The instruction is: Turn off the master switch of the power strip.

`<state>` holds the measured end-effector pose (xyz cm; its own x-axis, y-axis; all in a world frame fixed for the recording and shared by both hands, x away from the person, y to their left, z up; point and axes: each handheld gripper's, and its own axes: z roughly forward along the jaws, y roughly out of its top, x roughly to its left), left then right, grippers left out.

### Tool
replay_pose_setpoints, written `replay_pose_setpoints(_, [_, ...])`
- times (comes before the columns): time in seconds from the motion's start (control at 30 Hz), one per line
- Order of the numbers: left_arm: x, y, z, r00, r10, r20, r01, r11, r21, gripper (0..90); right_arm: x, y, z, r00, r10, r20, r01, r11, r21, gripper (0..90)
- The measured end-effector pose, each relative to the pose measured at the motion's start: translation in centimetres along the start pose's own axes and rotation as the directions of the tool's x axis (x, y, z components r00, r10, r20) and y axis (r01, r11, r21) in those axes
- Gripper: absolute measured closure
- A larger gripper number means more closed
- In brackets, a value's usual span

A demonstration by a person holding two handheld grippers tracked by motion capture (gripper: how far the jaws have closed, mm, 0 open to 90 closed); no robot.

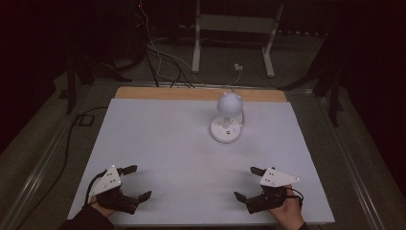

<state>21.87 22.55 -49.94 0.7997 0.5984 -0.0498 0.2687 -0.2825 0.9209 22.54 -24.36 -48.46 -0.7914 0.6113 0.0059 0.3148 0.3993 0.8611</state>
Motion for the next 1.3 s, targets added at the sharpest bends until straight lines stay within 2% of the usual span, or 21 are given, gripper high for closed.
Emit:
replay_pose_setpoints(0.23, [0.0,0.0,0.0,1.0,-0.002,0.0,0.002,1.0,-0.001,0.4,0.1,0.8,-0.1,0.9997,0.007,-0.023,-0.007,1.0,-0.012,0.0])
replay_pose_setpoints(0.4, [-0.1,0.1,0.0,1.0,0.001,-0.001,-0.001,1.0,-0.007,0.4,0.2,1.5,-0.2,0.9998,-0.005,-0.022,0.005,1.0,-0.025,0.0])
replay_pose_setpoints(0.47, [-0.1,0.1,0.0,1.0,-0.003,0.0,0.003,1.0,-0.006,0.4,0.1,1.7,-0.3,0.9995,0.006,-0.03,-0.007,0.999,-0.034,0.0])
replay_pose_setpoints(0.57, [-0.1,0.1,0.0,1.0,-0.002,0.001,0.002,1.0,-0.006,0.4,0.1,1.9,-0.4,0.9995,0.013,-0.03,-0.014,0.999,-0.042,0.0])
replay_pose_setpoints(0.77, [-0.1,0.1,0.0,1.0,0.0,0.001,0.0,1.0,-0.006,0.4,-0.2,2.5,-0.7,0.9997,0.023,0.006,-0.022,0.997,-0.07,0.0])
replay_pose_setpoints(0.9, [-0.1,0.1,0.0,1.0,-0.002,0.0,0.002,1.0,-0.006,0.4,-0.4,2.9,-0.7,0.9993,0.034,-0.013,-0.035,0.996,-0.087,0.0])
replay_pose_setpoints(1.0, [-0.1,0.1,0.0,1.0,0.0,0.002,0.0,1.0,-0.007,0.4,-0.4,3.3,-0.6,0.9998,0.02,-0.007,-0.02,0.996,-0.087,0.0])
replay_pose_setpoints(1.3, [0.0,0.1,0.0,1.0,-0.005,0.0,0.005,1.0,-0.006,0.4,-0.9,4.1,-0.4,0.9993,0.036,-0.013,-0.037,0.995,-0.097,0.0])
